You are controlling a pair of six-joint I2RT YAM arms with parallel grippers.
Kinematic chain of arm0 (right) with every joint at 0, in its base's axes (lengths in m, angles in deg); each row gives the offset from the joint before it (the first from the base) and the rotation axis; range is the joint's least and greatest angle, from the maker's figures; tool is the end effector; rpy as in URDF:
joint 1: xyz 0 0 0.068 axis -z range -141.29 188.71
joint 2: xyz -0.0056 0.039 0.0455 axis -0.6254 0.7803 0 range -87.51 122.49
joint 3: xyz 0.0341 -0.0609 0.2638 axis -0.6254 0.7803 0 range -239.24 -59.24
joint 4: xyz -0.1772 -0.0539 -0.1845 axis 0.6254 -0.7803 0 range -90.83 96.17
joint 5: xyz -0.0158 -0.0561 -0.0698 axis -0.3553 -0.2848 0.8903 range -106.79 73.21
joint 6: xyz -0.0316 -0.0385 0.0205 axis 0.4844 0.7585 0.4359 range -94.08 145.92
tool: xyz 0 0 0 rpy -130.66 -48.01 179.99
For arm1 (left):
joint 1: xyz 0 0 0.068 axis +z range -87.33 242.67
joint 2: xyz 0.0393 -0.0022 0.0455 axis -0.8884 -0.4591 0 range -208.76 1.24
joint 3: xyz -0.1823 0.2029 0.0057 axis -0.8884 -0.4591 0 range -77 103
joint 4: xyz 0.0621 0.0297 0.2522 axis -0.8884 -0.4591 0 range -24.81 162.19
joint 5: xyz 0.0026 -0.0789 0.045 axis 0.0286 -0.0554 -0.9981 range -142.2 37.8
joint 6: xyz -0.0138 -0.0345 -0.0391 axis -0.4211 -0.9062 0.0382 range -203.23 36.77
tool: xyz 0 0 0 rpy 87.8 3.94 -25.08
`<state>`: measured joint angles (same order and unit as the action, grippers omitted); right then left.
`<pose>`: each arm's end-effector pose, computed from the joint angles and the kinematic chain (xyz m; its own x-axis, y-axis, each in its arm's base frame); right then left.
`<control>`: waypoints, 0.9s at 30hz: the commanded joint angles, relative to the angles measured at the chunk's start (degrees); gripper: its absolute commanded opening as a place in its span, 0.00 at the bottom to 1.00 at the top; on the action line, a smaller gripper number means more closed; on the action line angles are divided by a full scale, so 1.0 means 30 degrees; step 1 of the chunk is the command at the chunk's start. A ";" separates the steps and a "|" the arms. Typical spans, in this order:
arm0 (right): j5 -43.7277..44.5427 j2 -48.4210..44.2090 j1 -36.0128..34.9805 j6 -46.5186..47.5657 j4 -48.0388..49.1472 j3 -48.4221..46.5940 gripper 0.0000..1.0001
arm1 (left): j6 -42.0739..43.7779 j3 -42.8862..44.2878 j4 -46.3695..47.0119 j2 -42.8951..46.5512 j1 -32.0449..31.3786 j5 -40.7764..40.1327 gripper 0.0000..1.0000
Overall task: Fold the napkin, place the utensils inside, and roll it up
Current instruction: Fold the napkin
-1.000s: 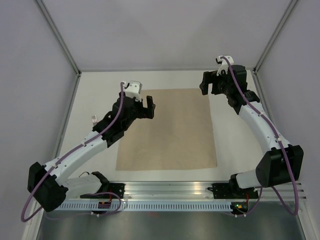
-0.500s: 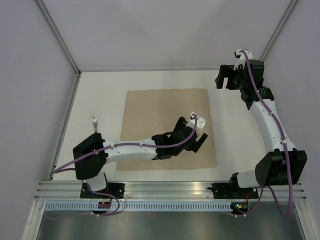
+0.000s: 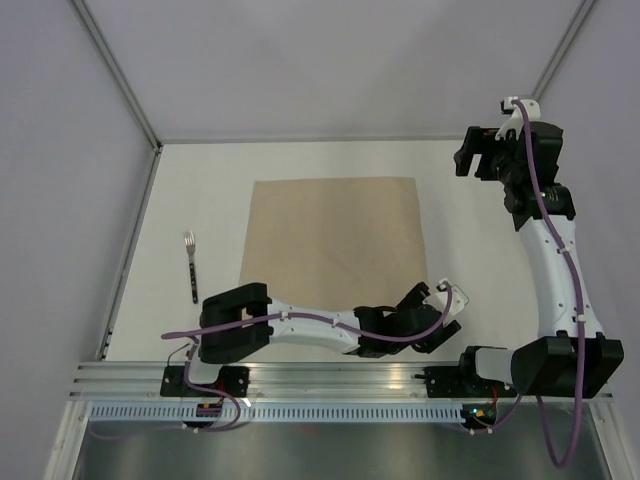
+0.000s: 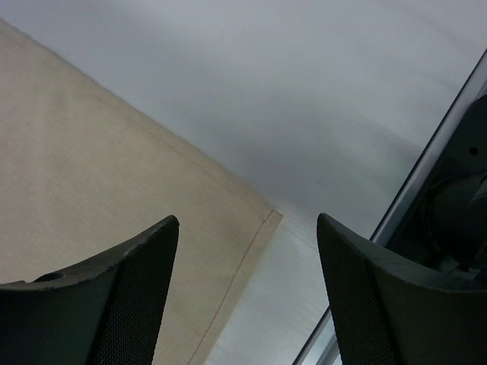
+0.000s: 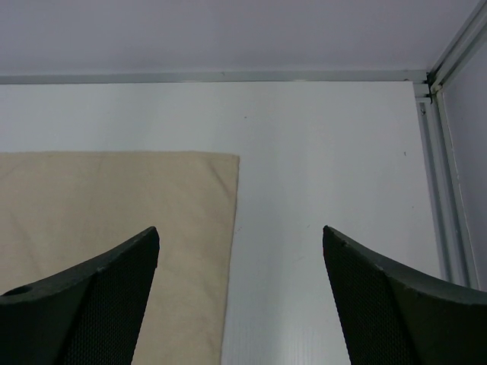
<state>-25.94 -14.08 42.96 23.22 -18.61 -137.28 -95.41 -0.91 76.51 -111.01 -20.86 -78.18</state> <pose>0.2862 -0.0156 0.4086 -0.3470 0.0724 -0.9351 -0.0594 0.9933 0.0989 0.0654 -0.4385 0.2058 -0.2377 0.4129 -0.8792 0.8195 0.5711 0.0467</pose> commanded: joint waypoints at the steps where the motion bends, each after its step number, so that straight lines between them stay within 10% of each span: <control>1: 0.0324 -0.0072 0.0018 -0.0067 -0.0999 -0.0617 0.93 | -0.0800 0.1206 0.0642 -0.0932 -0.0282 0.0543 0.78; 27: 0.0090 0.0543 0.0018 0.0226 -0.2347 -0.0940 0.86 | -0.1476 0.3609 -0.0501 -0.4830 -0.0839 -0.0422 0.63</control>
<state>-26.03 -12.99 42.96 24.25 -24.47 -137.94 -99.81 7.20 75.02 -124.19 -22.71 -77.67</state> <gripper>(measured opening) 0.869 0.632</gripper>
